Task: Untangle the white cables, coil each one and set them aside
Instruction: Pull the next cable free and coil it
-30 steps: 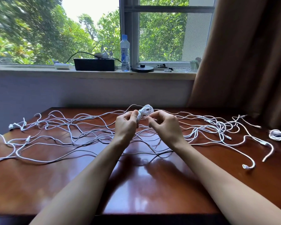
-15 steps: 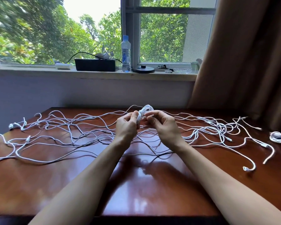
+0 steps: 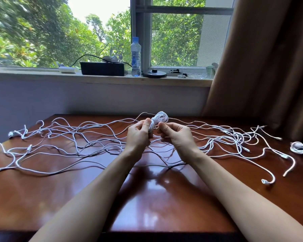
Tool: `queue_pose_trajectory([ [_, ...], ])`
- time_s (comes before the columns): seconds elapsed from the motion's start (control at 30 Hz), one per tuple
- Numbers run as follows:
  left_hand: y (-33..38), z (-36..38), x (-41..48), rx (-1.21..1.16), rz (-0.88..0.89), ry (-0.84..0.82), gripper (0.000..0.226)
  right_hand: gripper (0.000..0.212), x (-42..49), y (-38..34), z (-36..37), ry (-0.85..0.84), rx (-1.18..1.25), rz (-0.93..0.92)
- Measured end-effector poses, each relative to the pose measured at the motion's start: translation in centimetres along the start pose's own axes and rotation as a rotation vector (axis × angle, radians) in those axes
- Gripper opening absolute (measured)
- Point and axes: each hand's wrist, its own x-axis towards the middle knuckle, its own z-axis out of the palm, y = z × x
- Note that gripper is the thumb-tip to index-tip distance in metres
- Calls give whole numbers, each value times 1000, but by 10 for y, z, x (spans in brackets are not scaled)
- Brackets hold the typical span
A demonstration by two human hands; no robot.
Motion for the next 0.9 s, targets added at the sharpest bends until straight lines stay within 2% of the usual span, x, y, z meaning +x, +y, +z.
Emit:
queue_pose_trajectory([
  [0.27, -4, 2, -1, -5, 38, -31, 40, 17, 0, -5, 0, -8, 135, 152],
  [0.5, -10, 2, 0, 28, 113, -65, 25, 23, 2, -7, -2, 5, 199, 214],
  [0.77, -17, -6, 5, 288, 326, -46, 18, 15, 5, -6, -6, 12, 285, 228],
  [0.9, -19, -8, 6, 350, 360, -28, 20, 14, 8, -3, -6, 57, 318, 218],
])
